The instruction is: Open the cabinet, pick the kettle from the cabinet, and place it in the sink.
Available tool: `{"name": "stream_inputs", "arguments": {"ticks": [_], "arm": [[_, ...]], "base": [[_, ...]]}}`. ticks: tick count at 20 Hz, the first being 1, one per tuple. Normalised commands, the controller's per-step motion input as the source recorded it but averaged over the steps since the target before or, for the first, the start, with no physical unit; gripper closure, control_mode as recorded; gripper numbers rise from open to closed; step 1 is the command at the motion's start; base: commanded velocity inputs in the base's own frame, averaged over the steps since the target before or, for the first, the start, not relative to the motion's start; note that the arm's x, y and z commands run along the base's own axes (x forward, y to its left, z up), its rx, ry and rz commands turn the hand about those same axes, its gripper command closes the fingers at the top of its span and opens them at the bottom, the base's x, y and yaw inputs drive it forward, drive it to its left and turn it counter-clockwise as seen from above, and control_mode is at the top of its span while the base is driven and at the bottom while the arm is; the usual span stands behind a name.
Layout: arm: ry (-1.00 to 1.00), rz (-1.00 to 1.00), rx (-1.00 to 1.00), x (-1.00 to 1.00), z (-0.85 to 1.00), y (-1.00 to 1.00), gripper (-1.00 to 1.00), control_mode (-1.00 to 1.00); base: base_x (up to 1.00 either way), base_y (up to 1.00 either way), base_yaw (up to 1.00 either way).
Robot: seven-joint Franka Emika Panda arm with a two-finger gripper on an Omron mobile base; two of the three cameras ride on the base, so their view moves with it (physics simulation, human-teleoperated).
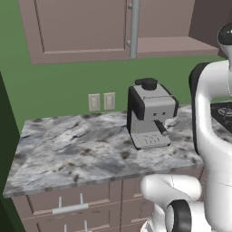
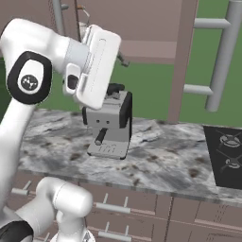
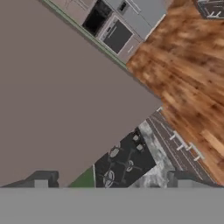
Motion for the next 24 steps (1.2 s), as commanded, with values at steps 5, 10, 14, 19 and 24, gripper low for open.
{"name": "stream_inputs", "arguments": {"ticks": [5,10,14,19,24], "arm": [[0.38,0.38,-0.19,-0.17,0.18,0.55,-1.0,-1.0],[0.28,0.5,-0.11,-0.22,0.15,0.49,-1.0,-1.0],[0.31,0.52,-0.04,-0.13,0.16,0.52,-1.0,-1.0],[0.27,0.42,-0.02,-0.02,0.12,0.56,-1.0,-1.0],[0.25,0.24,0.0,0.09,0.06,0.59,-1.0,-1.0]], "base": [[0.0,0.0,0.0],[0.0,0.0,0.0],[0.0,0.0,0.0],[0.0,0.0,0.0],[0.0,0.0,0.0]]}}
